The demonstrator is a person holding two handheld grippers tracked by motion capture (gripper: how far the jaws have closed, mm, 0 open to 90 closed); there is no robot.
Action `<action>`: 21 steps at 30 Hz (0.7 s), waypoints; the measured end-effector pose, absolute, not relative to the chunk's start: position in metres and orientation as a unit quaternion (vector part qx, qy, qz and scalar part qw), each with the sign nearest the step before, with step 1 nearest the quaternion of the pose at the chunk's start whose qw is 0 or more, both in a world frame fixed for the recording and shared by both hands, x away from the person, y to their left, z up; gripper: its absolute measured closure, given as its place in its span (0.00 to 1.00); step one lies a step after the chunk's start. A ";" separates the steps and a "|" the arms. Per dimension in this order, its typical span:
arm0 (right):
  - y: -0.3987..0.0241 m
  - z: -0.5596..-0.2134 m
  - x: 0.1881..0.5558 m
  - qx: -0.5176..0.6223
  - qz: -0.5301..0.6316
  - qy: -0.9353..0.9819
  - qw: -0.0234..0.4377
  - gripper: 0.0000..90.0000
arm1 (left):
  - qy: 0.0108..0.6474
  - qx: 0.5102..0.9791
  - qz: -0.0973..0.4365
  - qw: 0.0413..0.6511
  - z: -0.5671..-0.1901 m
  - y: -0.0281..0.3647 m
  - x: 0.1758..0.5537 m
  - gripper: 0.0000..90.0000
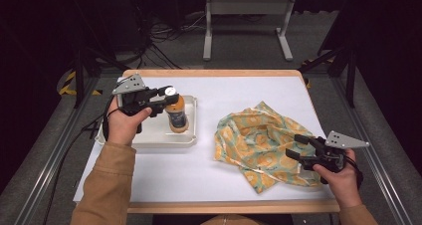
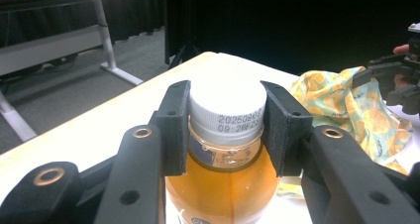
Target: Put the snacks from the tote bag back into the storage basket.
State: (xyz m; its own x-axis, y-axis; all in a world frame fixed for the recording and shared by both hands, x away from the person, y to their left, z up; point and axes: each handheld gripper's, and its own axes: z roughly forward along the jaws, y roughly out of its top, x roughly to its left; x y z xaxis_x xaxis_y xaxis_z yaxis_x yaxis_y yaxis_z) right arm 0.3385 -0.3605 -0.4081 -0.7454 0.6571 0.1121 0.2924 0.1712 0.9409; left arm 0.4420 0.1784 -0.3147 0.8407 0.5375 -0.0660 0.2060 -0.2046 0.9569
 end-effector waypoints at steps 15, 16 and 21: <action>-0.360 -0.410 0.339 0.316 0.559 0.749 0.159 0.32 | 0.243 0.774 0.129 0.570 -0.344 0.176 0.443 0.65; -0.360 -0.410 0.339 0.316 0.560 0.750 0.159 0.32 | 0.244 0.775 0.126 0.569 -0.345 0.176 0.443 0.65; -0.360 -0.410 0.339 0.316 0.559 0.750 0.159 0.32 | 0.240 0.780 0.121 0.565 -0.352 0.175 0.443 0.65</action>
State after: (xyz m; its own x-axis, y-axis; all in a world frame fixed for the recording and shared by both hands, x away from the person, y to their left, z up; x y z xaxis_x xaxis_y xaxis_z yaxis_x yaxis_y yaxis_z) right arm 0.3393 -0.3598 -0.4103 -0.7497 0.6518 0.1146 0.2957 0.1750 0.9391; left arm 0.4430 0.1751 -0.3519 0.8558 0.5106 -0.0834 0.2379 -0.2453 0.9398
